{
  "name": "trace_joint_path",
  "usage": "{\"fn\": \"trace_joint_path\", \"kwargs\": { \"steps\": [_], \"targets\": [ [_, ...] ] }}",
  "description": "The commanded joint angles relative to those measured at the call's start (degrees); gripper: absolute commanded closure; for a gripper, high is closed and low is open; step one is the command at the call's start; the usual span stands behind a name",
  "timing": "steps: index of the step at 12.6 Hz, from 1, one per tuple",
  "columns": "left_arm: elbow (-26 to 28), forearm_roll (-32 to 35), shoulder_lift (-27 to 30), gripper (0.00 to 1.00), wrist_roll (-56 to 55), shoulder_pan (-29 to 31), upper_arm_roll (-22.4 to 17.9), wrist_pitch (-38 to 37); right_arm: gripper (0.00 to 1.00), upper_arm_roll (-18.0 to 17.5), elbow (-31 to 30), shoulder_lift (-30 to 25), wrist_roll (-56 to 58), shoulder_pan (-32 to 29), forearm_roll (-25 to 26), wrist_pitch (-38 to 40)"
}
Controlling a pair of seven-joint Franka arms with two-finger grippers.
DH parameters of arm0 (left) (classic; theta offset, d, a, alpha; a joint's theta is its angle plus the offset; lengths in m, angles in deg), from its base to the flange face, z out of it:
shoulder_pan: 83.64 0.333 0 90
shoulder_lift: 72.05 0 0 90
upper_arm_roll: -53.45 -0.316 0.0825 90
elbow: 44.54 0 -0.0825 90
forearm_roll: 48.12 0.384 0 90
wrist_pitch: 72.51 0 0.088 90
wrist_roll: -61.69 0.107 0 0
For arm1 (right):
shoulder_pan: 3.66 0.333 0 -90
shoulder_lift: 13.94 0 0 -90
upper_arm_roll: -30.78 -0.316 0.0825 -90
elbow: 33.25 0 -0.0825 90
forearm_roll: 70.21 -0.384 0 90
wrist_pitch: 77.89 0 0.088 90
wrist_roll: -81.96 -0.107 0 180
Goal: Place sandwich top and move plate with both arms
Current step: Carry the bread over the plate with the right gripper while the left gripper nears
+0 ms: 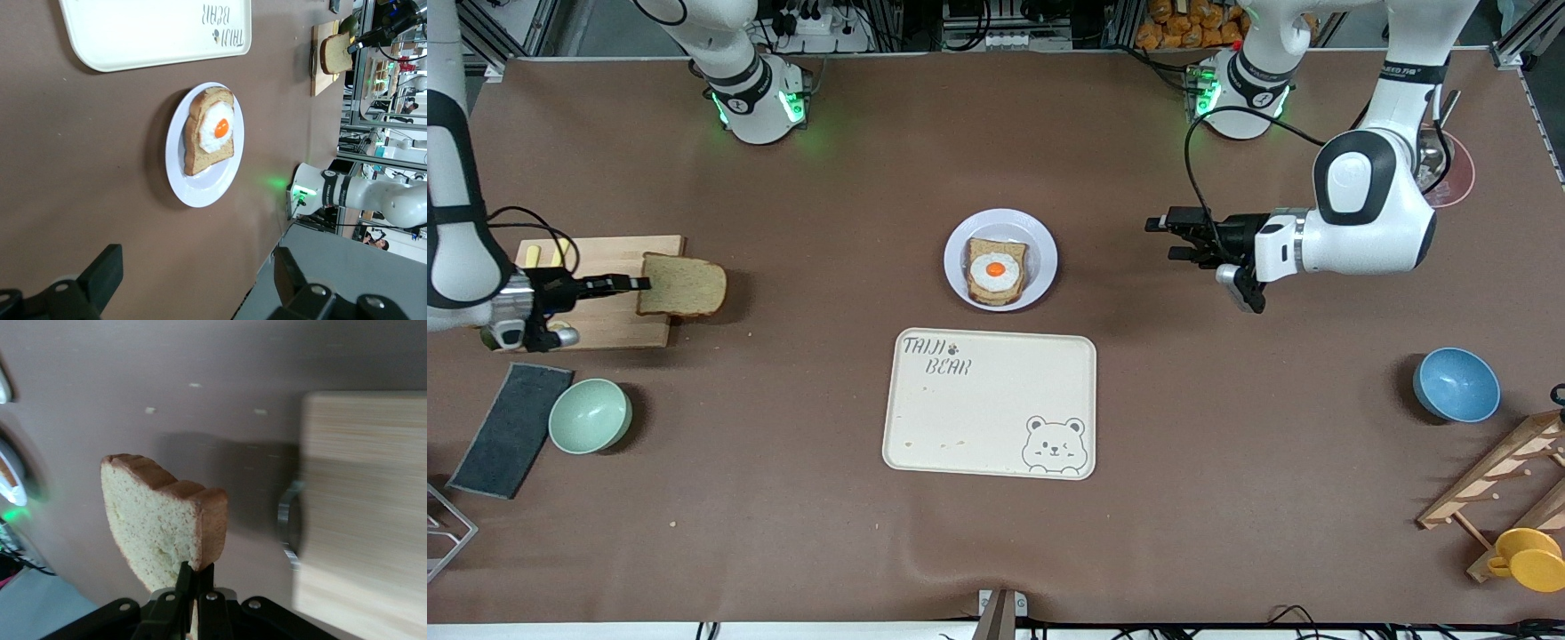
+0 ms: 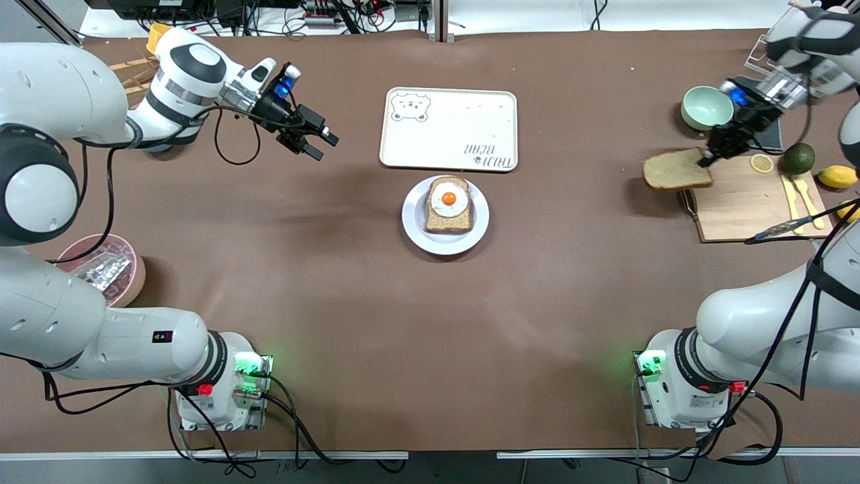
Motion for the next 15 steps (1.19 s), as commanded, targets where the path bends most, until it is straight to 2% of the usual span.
{"fn": "trace_joint_path", "kwargs": {
  "steps": [1, 3, 5, 10, 12, 15],
  "targets": [
    [0.53, -1.49, -0.91, 0.0, 2.8, 0.36, 0.49, 1.77, 1.0, 0.23, 0.36, -1.86, -9.12, 7.04, -6.83, 3.62],
    [0.61, -2.97, -3.28, 0.0, 6.66, 0.71, 0.49, 1.77, 1.0, 0.23, 1.67, -1.26, -11.52, 13.1, -8.17, 3.37],
    [0.88, -6.57, -5.66, 0.0, 10.71, 0.71, 0.4, 2.82, 1.0, 0.23, 1.86, -1.17, -14.41, 17.33, -13.08, 3.63],
    [2.64, -8.78, -5.75, 0.0, 11.42, 0.71, 0.4, 4.67, 1.0, 0.31, 1.25, -0.99, -17.05, 25.94, -21.61, 3.03],
    [3.51, -10.18, -5.75, 0.0, 10.11, 0.62, 0.4, 4.76, 1.0, 0.31, 1.07, 0.14, -17.33, 27.53, -24.86, 1.88],
    [4.83, -15.26, -6.1, 0.0, 9.93, -2.17, 0.49, 8.52, 1.0, 0.31, -0.07, 1.9, -17.42, 33.5, -28.47, -3.72]
  ]
}}
